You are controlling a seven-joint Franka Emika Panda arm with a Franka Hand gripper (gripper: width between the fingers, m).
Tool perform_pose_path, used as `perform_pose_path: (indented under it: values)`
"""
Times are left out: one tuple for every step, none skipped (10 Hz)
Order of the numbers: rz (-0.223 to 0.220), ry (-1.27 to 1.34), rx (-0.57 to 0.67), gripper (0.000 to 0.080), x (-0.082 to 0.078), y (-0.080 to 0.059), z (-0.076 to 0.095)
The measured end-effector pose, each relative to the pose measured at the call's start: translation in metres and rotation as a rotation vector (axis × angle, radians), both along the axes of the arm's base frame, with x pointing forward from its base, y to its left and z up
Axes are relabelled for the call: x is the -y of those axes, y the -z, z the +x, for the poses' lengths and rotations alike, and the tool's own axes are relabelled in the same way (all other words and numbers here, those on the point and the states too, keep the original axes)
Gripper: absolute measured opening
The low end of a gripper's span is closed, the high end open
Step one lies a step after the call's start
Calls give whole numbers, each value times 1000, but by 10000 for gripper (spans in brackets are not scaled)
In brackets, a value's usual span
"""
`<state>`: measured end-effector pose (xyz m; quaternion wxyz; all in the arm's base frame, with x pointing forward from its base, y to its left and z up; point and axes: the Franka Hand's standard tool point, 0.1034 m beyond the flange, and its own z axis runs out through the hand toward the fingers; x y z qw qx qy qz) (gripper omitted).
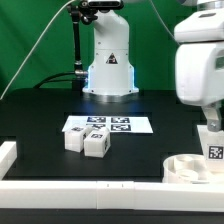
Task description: Assemble stool
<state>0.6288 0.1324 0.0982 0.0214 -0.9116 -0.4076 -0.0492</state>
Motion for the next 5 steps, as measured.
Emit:
perform_pose_path:
  values:
    - [-13,-62,2,648,0,2,1]
    - [-33,-160,11,649,2,2,1]
    - [-41,-217,14,649,3,3,1]
    - [-54,-288,19,649,5,3,2]
    - [-67,-353,23,649,8,3,2]
